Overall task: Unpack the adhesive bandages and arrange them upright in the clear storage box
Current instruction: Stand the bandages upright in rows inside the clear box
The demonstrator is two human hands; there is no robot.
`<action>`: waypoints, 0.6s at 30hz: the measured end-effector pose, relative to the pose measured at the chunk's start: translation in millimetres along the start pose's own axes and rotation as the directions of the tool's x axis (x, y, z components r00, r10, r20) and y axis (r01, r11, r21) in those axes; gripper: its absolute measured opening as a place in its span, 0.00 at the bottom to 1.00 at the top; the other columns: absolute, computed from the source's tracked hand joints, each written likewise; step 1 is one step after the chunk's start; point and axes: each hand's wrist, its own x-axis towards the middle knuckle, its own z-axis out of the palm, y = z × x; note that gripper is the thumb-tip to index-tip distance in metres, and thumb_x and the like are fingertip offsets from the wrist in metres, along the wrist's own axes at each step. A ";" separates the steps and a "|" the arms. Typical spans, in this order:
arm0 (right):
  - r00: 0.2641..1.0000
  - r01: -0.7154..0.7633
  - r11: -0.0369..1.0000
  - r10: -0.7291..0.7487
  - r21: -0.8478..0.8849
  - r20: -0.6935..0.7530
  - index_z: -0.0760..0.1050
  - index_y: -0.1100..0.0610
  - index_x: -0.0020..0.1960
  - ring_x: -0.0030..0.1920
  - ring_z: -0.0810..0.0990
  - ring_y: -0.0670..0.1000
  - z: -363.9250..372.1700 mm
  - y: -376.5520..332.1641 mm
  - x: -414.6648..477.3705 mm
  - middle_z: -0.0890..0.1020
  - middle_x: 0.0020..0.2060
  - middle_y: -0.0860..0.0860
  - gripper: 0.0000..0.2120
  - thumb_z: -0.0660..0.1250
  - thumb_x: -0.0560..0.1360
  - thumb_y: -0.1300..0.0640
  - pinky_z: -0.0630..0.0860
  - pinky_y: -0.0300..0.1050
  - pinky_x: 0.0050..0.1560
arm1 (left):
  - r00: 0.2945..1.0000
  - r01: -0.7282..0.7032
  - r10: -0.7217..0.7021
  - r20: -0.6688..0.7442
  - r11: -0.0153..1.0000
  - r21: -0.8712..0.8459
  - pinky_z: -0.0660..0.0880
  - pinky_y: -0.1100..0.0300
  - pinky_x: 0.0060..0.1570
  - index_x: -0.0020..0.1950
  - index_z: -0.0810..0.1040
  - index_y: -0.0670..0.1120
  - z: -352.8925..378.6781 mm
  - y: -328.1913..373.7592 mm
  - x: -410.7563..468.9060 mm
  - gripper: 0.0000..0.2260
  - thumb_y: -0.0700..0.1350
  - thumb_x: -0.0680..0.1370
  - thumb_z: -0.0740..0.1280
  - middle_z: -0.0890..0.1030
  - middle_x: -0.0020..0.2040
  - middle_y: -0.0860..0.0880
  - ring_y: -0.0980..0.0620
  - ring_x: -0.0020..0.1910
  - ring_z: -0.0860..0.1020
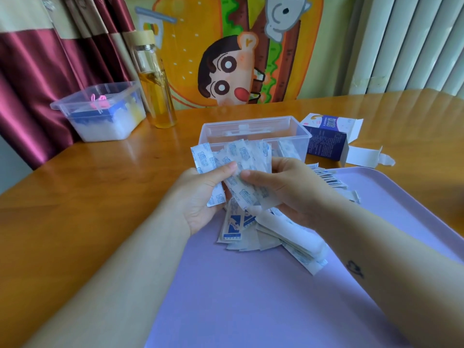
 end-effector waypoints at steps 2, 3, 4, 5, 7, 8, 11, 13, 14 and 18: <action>1.000 0.001 1.000 -0.001 -0.009 -0.007 0.78 0.65 0.55 0.44 0.83 0.59 0.4 1.9 0.9 0.83 0.48 0.62 0.11 0.67 0.73 0.67 0.81 0.53 0.47 | 0.999 0.018 -0.018 0.027 1.000 -0.011 0.79 0.48 0.49 0.55 0.79 0.44 2.4 -0.7 -1.3 0.11 0.40 0.73 0.68 0.84 0.52 0.43 0.45 0.48 0.83; 1.000 0.001 1.000 -0.001 -0.009 -0.009 0.78 0.66 0.55 0.45 0.83 0.59 0.4 2.5 1.2 0.83 0.48 0.62 0.11 0.67 0.73 0.67 0.80 0.53 0.48 | 0.998 0.037 -0.035 0.043 0.999 -0.030 0.79 0.48 0.49 0.56 0.79 0.45 3.2 -1.4 -1.8 0.14 0.42 0.71 0.69 0.84 0.52 0.43 0.45 0.49 0.83; 1.000 0.002 1.000 -0.002 -0.004 -0.009 0.78 0.66 0.55 0.45 0.83 0.59 1.2 3.0 1.3 0.83 0.48 0.62 0.11 0.68 0.73 0.66 0.80 0.53 0.49 | 0.996 0.064 -0.061 0.064 0.996 -0.054 0.80 0.48 0.48 0.58 0.79 0.45 4.0 -1.9 -2.2 0.17 0.44 0.69 0.69 0.84 0.52 0.43 0.45 0.50 0.83; 1.000 0.004 1.000 -0.004 0.007 -0.008 0.78 0.66 0.55 0.45 0.83 0.59 2.1 3.7 1.7 0.83 0.48 0.62 0.11 0.68 0.73 0.66 0.80 0.52 0.49 | 0.992 0.096 -0.089 0.095 0.992 -0.077 0.81 0.49 0.46 0.59 0.78 0.45 4.3 -2.3 -2.6 0.20 0.46 0.68 0.69 0.84 0.53 0.43 0.45 0.50 0.83; 1.000 0.004 0.999 -0.004 0.053 -0.008 0.78 0.65 0.54 0.44 0.83 0.57 3.9 4.2 1.8 0.83 0.47 0.61 0.11 0.68 0.72 0.66 0.81 0.49 0.47 | 0.979 0.153 -0.135 0.150 0.981 -0.120 0.81 0.51 0.47 0.62 0.77 0.45 5.3 -1.9 -3.7 0.22 0.48 0.68 0.68 0.83 0.55 0.43 0.46 0.53 0.82; 1.000 -0.001 0.996 0.002 0.084 -0.014 0.78 0.65 0.54 0.43 0.83 0.56 4.3 3.8 1.9 0.84 0.47 0.60 0.10 0.68 0.73 0.66 0.81 0.48 0.46 | 0.977 0.167 -0.143 0.158 0.975 -0.150 0.80 0.51 0.48 0.63 0.76 0.45 5.7 -1.1 -4.0 0.23 0.48 0.69 0.68 0.83 0.55 0.44 0.46 0.53 0.82; 0.998 0.000 0.987 0.010 0.161 -0.060 0.77 0.66 0.54 0.40 0.84 0.54 1.9 0.7 2.6 0.84 0.46 0.59 0.10 0.67 0.73 0.66 0.82 0.45 0.42 | 0.983 0.173 -0.150 0.108 0.953 -0.248 0.81 0.58 0.39 0.63 0.75 0.43 6.3 1.1 -2.7 0.18 0.48 0.75 0.65 0.84 0.49 0.45 0.50 0.41 0.84; 0.996 0.017 0.987 -0.002 0.162 -0.093 0.77 0.66 0.56 0.40 0.84 0.54 1.3 -0.4 2.3 0.84 0.48 0.60 0.11 0.67 0.73 0.67 0.82 0.45 0.41 | 0.983 0.183 -0.171 0.066 0.944 -0.274 0.78 0.64 0.31 0.64 0.75 0.43 7.0 -0.1 -1.7 0.16 0.48 0.79 0.61 0.83 0.46 0.47 0.54 0.31 0.82; 0.994 0.025 0.988 -0.009 0.151 -0.105 0.77 0.66 0.56 0.42 0.84 0.54 2.1 0.3 2.4 0.83 0.49 0.60 0.12 0.67 0.73 0.67 0.82 0.45 0.42 | 0.981 0.194 -0.184 0.062 0.941 -0.276 0.78 0.62 0.34 0.65 0.75 0.44 7.2 -0.8 -1.1 0.17 0.50 0.81 0.59 0.83 0.49 0.46 0.52 0.35 0.83; 0.989 0.042 0.999 -0.037 0.033 -0.142 0.78 0.65 0.56 0.46 0.84 0.57 5.5 5.7 2.7 0.84 0.48 0.60 0.13 0.70 0.71 0.66 0.82 0.48 0.42 | 0.956 0.262 -0.213 0.202 0.928 -0.264 0.80 0.54 0.47 0.63 0.75 0.45 9.2 0.3 -5.1 0.35 0.69 0.75 0.45 0.82 0.56 0.42 0.45 0.52 0.82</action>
